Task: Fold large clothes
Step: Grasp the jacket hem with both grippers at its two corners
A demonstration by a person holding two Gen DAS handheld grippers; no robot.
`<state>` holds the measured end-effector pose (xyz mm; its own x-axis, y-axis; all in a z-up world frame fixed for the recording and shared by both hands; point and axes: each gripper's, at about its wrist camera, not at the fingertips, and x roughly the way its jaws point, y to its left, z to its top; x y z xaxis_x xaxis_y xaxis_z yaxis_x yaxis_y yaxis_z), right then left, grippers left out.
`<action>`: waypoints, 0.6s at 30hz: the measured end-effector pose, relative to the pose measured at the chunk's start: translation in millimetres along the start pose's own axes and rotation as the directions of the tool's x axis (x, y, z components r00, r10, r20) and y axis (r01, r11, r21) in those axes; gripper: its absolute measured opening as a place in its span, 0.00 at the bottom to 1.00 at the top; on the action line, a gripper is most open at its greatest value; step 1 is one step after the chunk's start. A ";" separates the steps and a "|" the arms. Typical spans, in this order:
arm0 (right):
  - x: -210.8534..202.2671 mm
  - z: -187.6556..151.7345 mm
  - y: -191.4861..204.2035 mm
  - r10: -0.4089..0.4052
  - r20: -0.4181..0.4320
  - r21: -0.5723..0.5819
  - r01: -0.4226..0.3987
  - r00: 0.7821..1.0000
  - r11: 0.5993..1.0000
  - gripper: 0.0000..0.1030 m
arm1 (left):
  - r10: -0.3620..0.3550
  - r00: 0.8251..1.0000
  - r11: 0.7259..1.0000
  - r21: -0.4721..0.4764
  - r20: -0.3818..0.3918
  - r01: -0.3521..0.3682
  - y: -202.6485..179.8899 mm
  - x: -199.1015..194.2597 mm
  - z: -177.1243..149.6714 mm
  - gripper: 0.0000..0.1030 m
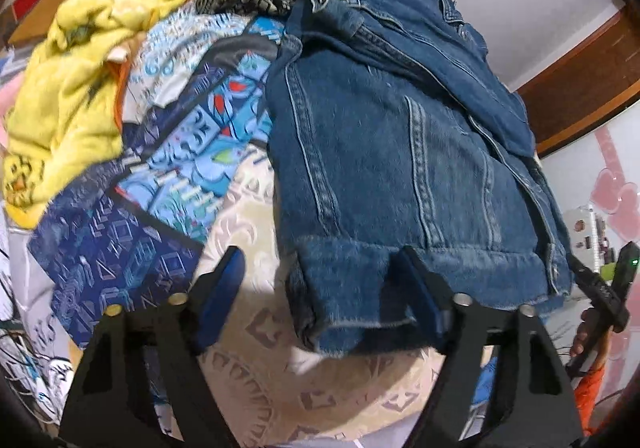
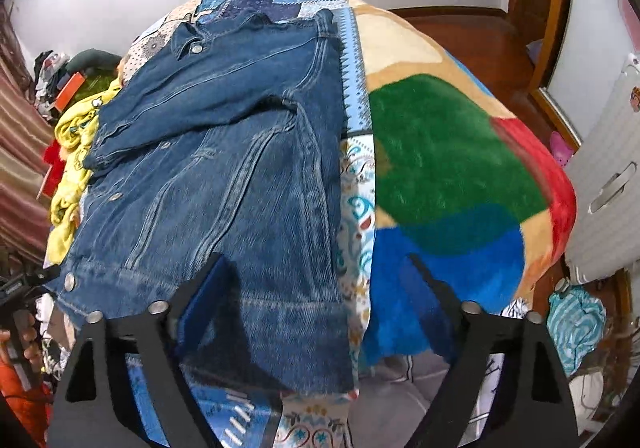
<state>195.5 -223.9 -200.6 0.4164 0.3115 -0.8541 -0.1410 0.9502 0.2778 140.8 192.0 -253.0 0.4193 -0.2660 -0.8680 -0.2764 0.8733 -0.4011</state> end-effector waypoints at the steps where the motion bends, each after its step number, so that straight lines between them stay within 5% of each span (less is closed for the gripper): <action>1: 0.5 -1.9 -0.1 0.011 0.000 0.003 -0.011 1.000 1.000 0.67 | -0.015 1.000 1.000 -0.004 -0.004 0.015 0.9 -0.6 -2.5 0.63; 3: 4.3 -4.6 -0.7 0.061 -0.013 0.031 -0.061 0.998 0.998 0.47 | -0.078 0.997 0.997 -0.009 -0.003 0.078 -0.6 -1.9 -5.4 0.52; 5: 10.8 -6.3 -1.1 0.067 -0.017 0.065 -0.066 0.998 0.996 0.42 | -0.100 0.995 0.995 -0.023 -0.003 0.100 -0.5 0.9 -6.3 0.52; 9: 11.0 -5.7 1.8 0.061 0.006 0.081 -0.061 0.998 0.995 0.25 | -0.125 0.992 0.990 -0.060 0.006 0.125 3.3 0.2 -4.4 0.33; 13: 10.0 -0.4 10.2 0.063 0.009 0.036 -0.064 0.998 0.997 0.18 | -0.131 0.989 0.990 -0.052 0.073 0.135 -2.0 -13.9 3.4 0.15; 18: 6.2 18.0 17.1 0.096 0.048 0.023 -0.097 0.994 0.995 0.16 | -0.101 0.981 0.995 0.032 0.166 0.097 -34.7 -32.3 31.2 0.12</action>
<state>211.9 -205.6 -193.2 0.4440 0.4011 -0.8012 -0.1601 0.9153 0.3695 163.8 183.1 -202.0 0.5825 -0.2814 -0.7626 -0.2066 0.8561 -0.4737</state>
